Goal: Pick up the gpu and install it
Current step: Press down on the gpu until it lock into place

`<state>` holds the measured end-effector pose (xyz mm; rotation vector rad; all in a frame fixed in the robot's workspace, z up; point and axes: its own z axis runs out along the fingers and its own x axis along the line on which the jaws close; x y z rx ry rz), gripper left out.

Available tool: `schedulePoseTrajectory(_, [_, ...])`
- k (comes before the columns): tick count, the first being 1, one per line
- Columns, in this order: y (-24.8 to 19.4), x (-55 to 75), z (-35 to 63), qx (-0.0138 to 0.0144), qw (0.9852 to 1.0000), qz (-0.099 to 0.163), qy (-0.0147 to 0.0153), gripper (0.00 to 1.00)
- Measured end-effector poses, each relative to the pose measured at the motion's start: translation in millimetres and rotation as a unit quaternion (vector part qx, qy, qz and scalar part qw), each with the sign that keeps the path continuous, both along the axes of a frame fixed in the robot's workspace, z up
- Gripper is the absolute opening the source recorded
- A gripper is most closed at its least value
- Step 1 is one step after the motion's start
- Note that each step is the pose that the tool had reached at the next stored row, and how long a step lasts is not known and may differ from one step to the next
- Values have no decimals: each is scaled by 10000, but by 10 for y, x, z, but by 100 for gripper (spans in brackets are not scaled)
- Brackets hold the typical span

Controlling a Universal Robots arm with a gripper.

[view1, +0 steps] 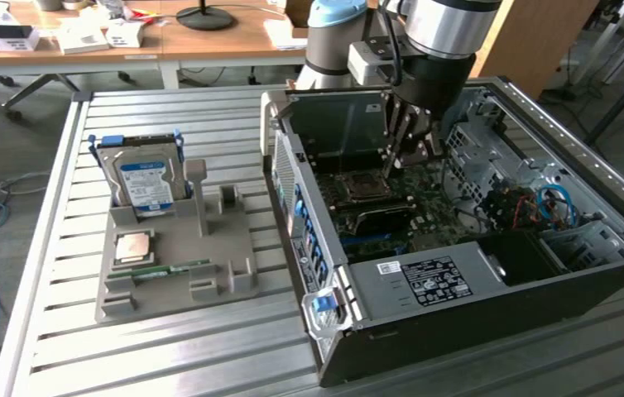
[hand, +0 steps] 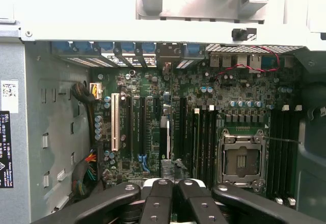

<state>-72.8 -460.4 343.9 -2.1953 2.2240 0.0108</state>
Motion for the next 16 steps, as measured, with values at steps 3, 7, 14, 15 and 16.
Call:
schedulePoseTrajectory(3, [0, 0, 0, 0, 10000, 0, 0, 11])
schedulePoseTrajectory(7, [0, 0, -6, 1, 10000, 0, 0, 11])
schedulePoseTrajectory(14, [0, 0, -126, 1, 10000, 0, 0, 11])
schedulePoseTrajectory(15, [0, 0, -144, 1, 10000, 0, 0, 11])
schedulePoseTrajectory(16, [0, 0, -161, 1, 10000, 0, 0, 11])
